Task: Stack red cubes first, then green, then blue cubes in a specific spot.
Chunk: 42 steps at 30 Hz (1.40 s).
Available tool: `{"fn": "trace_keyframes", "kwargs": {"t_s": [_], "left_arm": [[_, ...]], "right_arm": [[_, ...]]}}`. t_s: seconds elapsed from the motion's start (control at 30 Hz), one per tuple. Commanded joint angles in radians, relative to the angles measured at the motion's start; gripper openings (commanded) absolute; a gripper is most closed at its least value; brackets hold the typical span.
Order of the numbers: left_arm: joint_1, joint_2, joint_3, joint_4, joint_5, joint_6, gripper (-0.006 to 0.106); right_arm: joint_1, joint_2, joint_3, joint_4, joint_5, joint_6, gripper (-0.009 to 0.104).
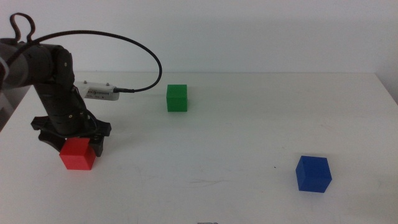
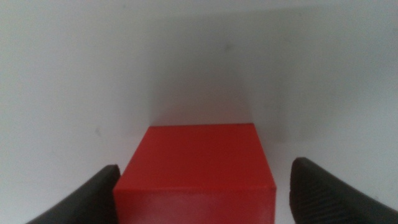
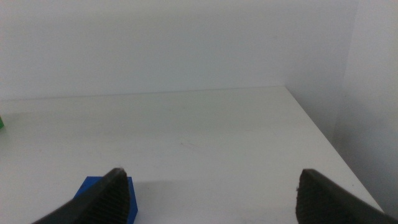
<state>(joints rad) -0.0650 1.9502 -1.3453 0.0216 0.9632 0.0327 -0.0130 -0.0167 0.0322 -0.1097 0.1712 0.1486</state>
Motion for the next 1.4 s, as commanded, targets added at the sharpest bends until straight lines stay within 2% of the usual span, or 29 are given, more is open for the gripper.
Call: {"fn": "trace_keyframes", "kwargs": {"t_s": [0.0,0.17,0.27,0.33,0.37,0.47,0.67,1.0,1.17,1.37], "left_arm": [[-0.002,-0.039,-0.028,0.001,-0.006,0.001,0.084],[-0.002,-0.032,-0.028,-0.004,-0.006,0.000,0.068],[-0.002,-0.032,-0.028,-0.004,-0.006,0.000,0.054],[-0.002,-0.037,-0.029,-0.007,-0.002,0.000,0.045],[-0.003,-0.055,-0.033,-0.022,0.022,-0.016,0.033],[-0.017,-0.071,-0.063,-0.062,0.075,-0.081,0.026],[-0.176,-0.080,-0.139,-0.022,0.129,-0.240,0.023],[-0.491,-0.026,-0.318,-0.022,0.130,-0.546,0.023],[-0.566,0.061,-0.419,-0.009,0.172,-0.621,0.023],[-0.589,0.134,-0.489,-0.006,0.225,-0.630,0.023]], "right_arm": [[-0.001,-0.016,-0.022,-0.009,-0.081,-0.006,0.094],[-0.001,-0.016,-0.022,-0.009,-0.081,-0.006,0.094],[-0.001,-0.016,-0.022,-0.009,-0.081,-0.006,0.094],[-0.001,-0.016,-0.022,-0.009,-0.081,-0.006,0.094],[-0.001,-0.016,-0.022,-0.009,-0.081,-0.006,0.094],[-0.001,-0.016,-0.022,-0.009,-0.081,-0.006,0.094],[-0.001,-0.016,-0.022,-0.009,-0.081,-0.006,0.094],[-0.001,-0.016,-0.022,-0.009,-0.081,-0.006,0.094],[-0.001,-0.016,-0.022,-0.009,-0.081,-0.006,0.094],[-0.001,-0.016,-0.022,-0.009,-0.081,-0.006,0.094]]}}
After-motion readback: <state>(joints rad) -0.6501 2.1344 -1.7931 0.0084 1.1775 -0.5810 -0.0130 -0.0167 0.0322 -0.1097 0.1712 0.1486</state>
